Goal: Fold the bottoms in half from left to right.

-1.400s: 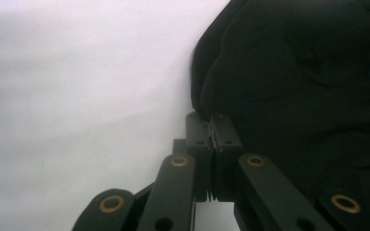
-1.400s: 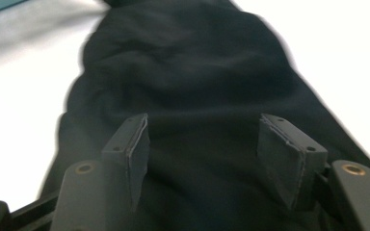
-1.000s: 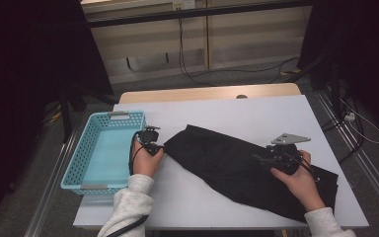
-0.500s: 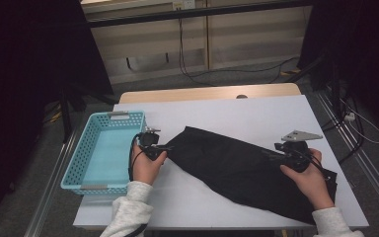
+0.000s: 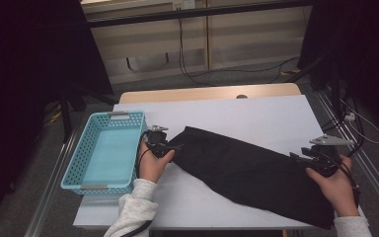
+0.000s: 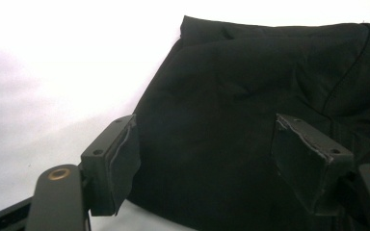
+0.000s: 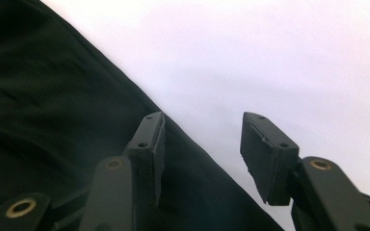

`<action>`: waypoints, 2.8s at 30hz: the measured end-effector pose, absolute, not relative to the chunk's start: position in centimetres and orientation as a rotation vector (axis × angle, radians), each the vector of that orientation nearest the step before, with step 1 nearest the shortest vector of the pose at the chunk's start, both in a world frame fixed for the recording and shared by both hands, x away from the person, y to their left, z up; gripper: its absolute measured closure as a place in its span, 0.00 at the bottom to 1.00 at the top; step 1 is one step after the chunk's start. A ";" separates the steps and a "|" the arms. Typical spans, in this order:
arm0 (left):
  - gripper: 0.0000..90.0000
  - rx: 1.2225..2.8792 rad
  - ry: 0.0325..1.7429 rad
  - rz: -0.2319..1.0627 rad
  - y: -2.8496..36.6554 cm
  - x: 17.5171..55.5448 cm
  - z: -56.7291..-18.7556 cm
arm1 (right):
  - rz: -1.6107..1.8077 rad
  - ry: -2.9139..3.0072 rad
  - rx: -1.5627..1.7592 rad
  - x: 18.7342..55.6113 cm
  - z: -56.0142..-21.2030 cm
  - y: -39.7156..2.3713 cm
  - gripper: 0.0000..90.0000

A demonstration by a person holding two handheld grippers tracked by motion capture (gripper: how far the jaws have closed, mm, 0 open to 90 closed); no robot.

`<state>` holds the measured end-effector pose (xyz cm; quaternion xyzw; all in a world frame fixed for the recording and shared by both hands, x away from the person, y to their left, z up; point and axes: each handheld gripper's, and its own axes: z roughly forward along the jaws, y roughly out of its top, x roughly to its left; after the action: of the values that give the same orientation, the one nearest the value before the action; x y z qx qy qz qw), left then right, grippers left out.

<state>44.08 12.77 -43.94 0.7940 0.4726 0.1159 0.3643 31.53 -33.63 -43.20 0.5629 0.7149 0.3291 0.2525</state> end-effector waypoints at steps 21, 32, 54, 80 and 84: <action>0.28 2.035 1.204 0.307 13.0 44.4 -44.1 | 0.811 1.990 1.526 31.8 -45.0 -34.4 0.67; 0.25 1.993 1.220 0.284 14.1 44.5 -43.9 | 0.944 1.999 1.472 32.3 -43.7 -30.8 0.37; 0.21 2.010 1.190 0.257 14.1 43.8 -43.1 | 1.013 2.070 1.379 39.2 -42.1 -20.4 0.41; 0.20 2.077 1.131 0.264 13.3 42.2 -42.6 | 1.110 2.067 1.383 42.4 -42.3 -15.1 0.51; 0.21 2.084 1.144 0.254 13.5 42.1 -43.2 | 1.096 2.083 1.365 43.4 -42.6 -14.0 0.54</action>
<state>42.07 13.46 -43.19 0.8108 0.4453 0.0987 0.3668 43.38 -13.96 -42.58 0.4907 0.7487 0.3939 0.2086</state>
